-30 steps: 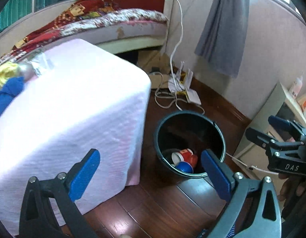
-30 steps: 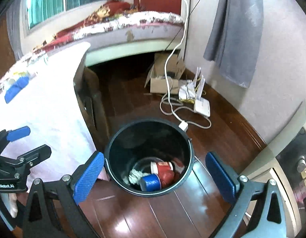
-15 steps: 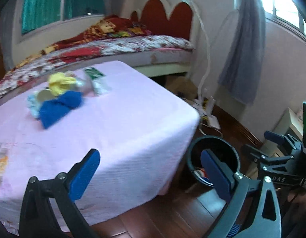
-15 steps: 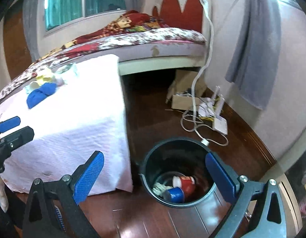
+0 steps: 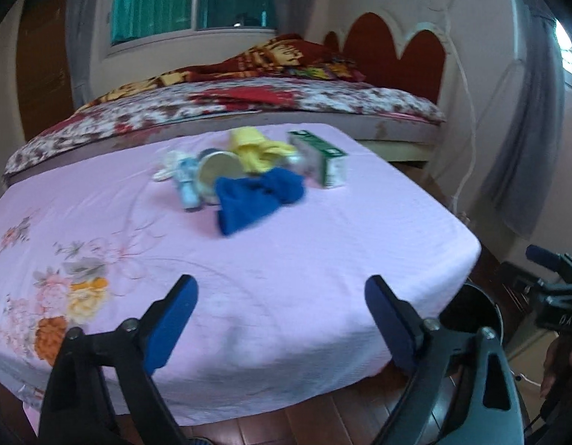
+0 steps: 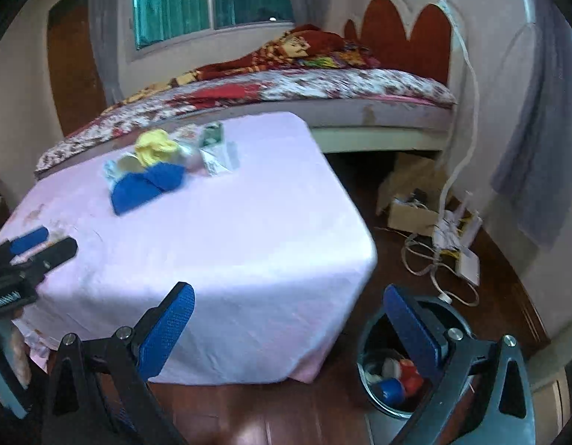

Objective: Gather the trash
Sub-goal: 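Move both grippers back toward the remaining cloths and carton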

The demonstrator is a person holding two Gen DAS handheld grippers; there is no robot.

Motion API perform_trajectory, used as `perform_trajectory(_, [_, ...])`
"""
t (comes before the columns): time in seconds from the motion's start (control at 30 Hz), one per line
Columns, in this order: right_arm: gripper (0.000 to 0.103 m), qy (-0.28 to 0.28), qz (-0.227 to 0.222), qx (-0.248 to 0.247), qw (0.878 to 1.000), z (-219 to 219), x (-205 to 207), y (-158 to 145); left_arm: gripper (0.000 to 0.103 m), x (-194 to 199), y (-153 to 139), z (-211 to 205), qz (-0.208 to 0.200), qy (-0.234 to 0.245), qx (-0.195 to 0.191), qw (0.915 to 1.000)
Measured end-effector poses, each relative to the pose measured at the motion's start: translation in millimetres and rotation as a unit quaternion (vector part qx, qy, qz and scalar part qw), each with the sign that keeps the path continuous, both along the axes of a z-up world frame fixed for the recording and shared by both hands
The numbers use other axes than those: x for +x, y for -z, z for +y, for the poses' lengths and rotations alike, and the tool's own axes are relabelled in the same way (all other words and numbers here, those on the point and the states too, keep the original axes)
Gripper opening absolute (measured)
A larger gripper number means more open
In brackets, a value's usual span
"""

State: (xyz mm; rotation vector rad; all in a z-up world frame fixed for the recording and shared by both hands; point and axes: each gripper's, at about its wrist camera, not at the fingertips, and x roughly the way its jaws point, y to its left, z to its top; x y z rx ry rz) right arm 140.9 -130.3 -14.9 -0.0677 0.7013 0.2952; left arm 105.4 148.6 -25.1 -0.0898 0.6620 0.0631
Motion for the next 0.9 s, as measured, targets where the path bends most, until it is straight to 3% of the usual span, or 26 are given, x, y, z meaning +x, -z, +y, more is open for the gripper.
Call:
perform_trajectory(0.17, [0.103, -0.032, -0.004, -0.004, 0.999, 37.1, 18.5, -5.8, 0.087, 11.3, 3.9, 33.2, 0.003, -0.031, -0.001, 0.9995])
perform_trajectory(0.53, [0.092, -0.087, 0.001, 0.001, 0.996, 112.9, 63.1, -6.3, 0.087, 31.5, 12.3, 81.8, 0.014, -0.066, -0.008, 0.9977])
perform_trajectory(0.9, [0.088, -0.086, 0.008, -0.006, 0.996, 144.4, 118.1, -0.7, 0.087, 68.4, 19.3, 81.1, 0.020, -0.052, -0.026, 0.9981])
